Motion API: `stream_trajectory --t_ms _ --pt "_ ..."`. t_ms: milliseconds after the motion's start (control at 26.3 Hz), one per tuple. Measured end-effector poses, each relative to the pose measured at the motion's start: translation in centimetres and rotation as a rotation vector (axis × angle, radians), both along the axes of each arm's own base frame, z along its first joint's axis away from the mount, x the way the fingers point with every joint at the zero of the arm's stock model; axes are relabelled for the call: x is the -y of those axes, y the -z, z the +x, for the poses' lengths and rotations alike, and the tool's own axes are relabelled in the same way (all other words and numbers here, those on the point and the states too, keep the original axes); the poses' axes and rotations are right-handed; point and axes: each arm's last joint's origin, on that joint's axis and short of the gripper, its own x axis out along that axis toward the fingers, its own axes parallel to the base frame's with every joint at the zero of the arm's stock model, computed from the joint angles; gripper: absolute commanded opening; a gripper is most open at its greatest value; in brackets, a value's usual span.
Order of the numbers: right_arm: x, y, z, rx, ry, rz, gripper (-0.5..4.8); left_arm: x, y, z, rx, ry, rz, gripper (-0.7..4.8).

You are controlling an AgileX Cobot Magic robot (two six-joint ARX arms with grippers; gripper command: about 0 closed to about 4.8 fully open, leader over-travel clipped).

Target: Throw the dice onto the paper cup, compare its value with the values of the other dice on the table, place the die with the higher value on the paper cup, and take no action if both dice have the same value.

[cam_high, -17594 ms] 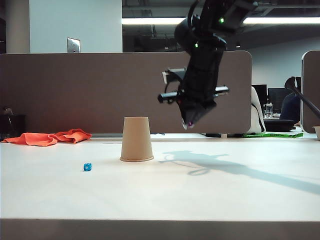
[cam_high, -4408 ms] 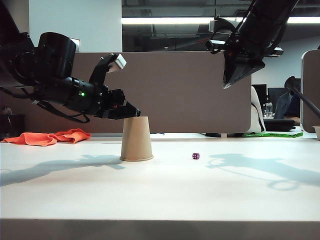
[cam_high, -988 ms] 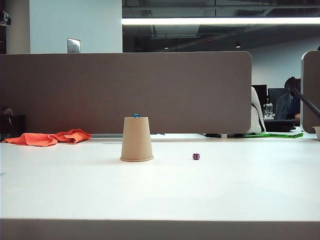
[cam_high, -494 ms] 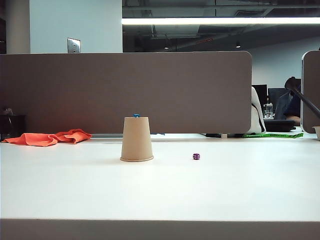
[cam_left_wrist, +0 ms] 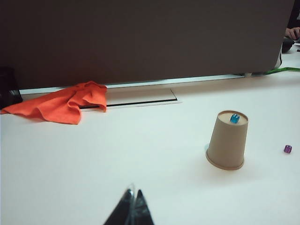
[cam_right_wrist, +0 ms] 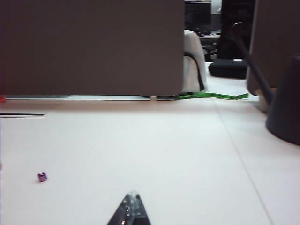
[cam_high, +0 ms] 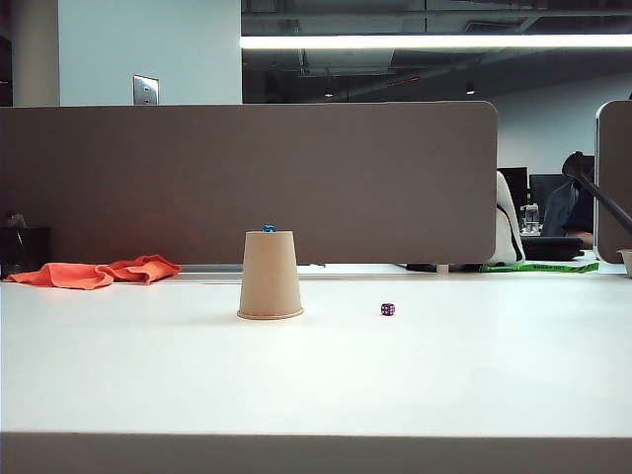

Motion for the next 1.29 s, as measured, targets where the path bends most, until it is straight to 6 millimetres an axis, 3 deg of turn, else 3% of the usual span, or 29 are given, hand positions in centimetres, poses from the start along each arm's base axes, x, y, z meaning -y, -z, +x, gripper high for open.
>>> stream_trajectory --t_ms 266,608,988,1292 --pt "-0.7 0.0 0.0 -0.001 -0.043 0.011 -0.01 -0.1 2.5 -0.5 -0.021 -0.016 -0.071 -0.06" --pt "-0.6 0.0 0.0 0.004 0.041 -0.059 -0.01 -0.1 2.9 -0.3 -0.035 -0.017 -0.006 -0.06" --pt "-0.7 0.0 0.0 0.006 0.009 -0.066 -0.01 0.1 6.8 0.7 -0.082 0.023 0.006 -0.06" --pt "-0.8 0.1 -0.1 0.000 -0.045 -0.073 -0.01 -0.1 6.7 0.9 -0.046 -0.061 0.021 -0.06"
